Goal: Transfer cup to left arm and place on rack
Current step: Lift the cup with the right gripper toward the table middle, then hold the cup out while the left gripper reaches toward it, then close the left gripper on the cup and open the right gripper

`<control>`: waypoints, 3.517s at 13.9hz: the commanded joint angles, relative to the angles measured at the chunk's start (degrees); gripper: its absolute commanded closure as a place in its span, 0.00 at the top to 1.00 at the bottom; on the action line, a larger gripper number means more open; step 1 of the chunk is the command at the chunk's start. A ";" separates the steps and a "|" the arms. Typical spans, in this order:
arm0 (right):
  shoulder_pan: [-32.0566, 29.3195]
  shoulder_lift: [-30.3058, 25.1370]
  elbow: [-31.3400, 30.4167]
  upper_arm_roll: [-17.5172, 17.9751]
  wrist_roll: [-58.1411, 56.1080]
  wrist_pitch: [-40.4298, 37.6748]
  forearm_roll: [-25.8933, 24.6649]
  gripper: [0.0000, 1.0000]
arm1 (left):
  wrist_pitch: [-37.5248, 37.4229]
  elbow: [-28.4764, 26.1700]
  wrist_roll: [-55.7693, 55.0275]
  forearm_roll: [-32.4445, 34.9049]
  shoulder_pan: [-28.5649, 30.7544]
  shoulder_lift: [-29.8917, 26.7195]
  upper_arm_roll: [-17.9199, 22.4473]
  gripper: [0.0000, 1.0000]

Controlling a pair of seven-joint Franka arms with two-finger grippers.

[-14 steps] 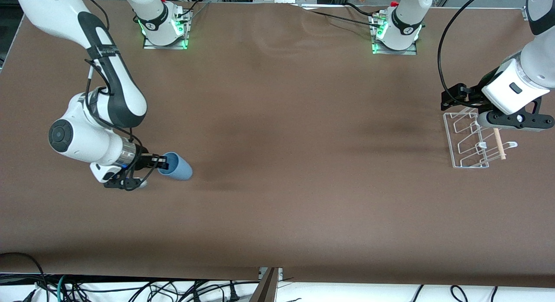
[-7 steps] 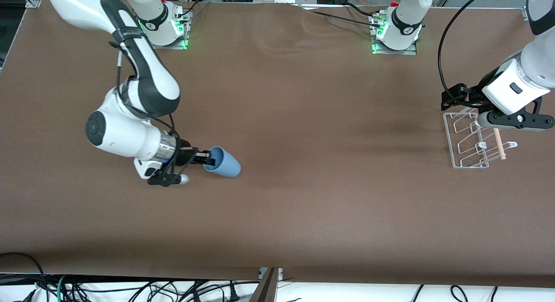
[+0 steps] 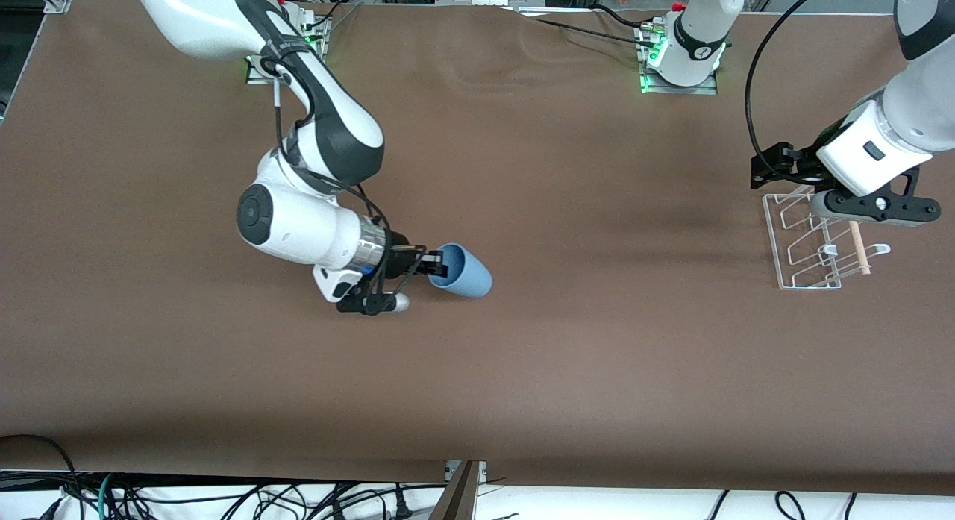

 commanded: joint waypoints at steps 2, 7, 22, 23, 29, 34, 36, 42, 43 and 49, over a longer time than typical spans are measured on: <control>-0.22 1.70 3.67 4.91 6.90 0.97 1.40 0.00 | -0.84 1.26 12.36 -0.21 -0.30 3.11 -1.86 1.00; 0.65 1.52 4.90 5.27 7.18 0.89 11.33 0.00 | 1.95 1.26 32.23 -12.31 0.84 6.01 -1.68 1.00; 1.45 1.17 5.78 8.88 7.44 0.18 16.00 0.00 | 18.66 -0.93 81.93 -38.53 -5.74 12.43 -2.03 1.00; 1.45 1.17 5.78 8.96 7.35 0.18 16.00 0.00 | 19.97 -1.81 81.93 -38.53 -6.10 12.43 -2.55 1.00; 1.28 1.17 5.78 8.88 7.35 0.18 16.00 0.00 | 28.51 -7.35 81.93 -38.18 -6.10 11.73 -8.00 1.00; 1.01 1.17 5.78 8.97 7.27 0.18 16.00 0.00 | 28.60 -7.27 83.50 -37.56 -6.27 11.73 -8.10 0.45; 1.01 1.17 5.78 8.88 7.27 0.18 16.00 0.00 | 28.43 -7.35 83.51 -37.56 -6.19 11.82 -8.10 0.12; 0.66 1.08 5.78 8.97 6.48 0.01 15.82 0.97 | 24.75 -6.39 82.98 -37.56 -5.22 11.73 -7.57 0.03; 0.49 1.08 5.78 8.97 6.56 0.01 15.82 1.00 | 23.52 -6.39 82.98 -37.48 -5.13 11.73 -7.31 0.03; -4.42 -0.67 5.96 8.97 6.56 -4.18 15.73 1.00 | 14.12 -5.95 81.24 -29.60 -3.73 10.50 -5.11 0.00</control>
